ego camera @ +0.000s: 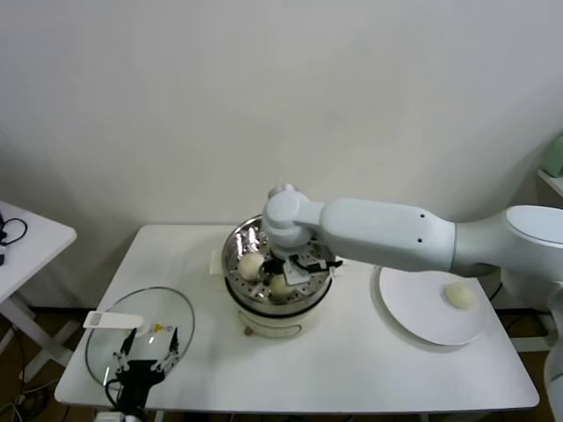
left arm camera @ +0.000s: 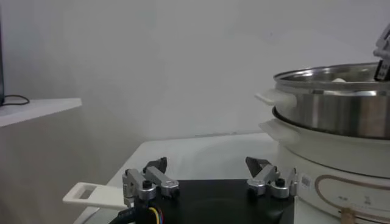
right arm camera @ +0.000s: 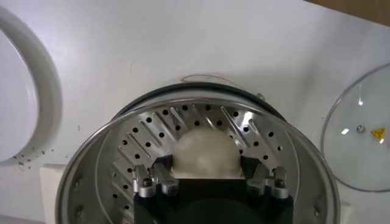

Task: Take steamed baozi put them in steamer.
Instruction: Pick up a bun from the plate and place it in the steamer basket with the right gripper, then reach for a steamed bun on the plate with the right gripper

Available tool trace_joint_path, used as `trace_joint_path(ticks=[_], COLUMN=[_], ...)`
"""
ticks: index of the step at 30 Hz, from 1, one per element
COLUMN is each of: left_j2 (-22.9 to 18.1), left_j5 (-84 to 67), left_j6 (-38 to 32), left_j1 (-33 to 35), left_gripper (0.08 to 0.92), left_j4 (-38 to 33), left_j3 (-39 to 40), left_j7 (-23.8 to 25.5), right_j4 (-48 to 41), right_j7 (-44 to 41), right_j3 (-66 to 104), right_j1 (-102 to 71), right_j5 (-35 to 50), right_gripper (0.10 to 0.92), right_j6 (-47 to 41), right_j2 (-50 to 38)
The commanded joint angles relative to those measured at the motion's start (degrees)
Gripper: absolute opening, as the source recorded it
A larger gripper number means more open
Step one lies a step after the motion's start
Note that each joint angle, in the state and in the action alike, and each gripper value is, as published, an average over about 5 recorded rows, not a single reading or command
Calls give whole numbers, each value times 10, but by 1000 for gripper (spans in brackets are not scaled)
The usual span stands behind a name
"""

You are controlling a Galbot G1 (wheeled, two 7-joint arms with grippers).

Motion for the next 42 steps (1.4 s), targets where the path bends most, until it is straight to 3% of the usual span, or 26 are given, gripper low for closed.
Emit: trace_joint_path(ticks=[1,17,27,42], left_j2=[1,0,-1,4], left_j5=[-1,-2,-3,-2], left_j6=[0,-2,-2,-3], left_j1=[0,-2,-3,-2], left_gripper=[823,823,823,823], left_j4=[2,8,9,10], left_j3=[1,2,4,2], left_j7=[0,0,0,0], right_j4=[-2,8,6,-17], right_j7=[3,10,18,10], right_j3=[-4,-2,4,29], right_j1=[-9,-22,-21,41], right_j5=[-28,-37,-40,62], right_gripper=[738,748,822,823], right_j6=[25,27,34,40], right_j2=[7,-8,-12,-49])
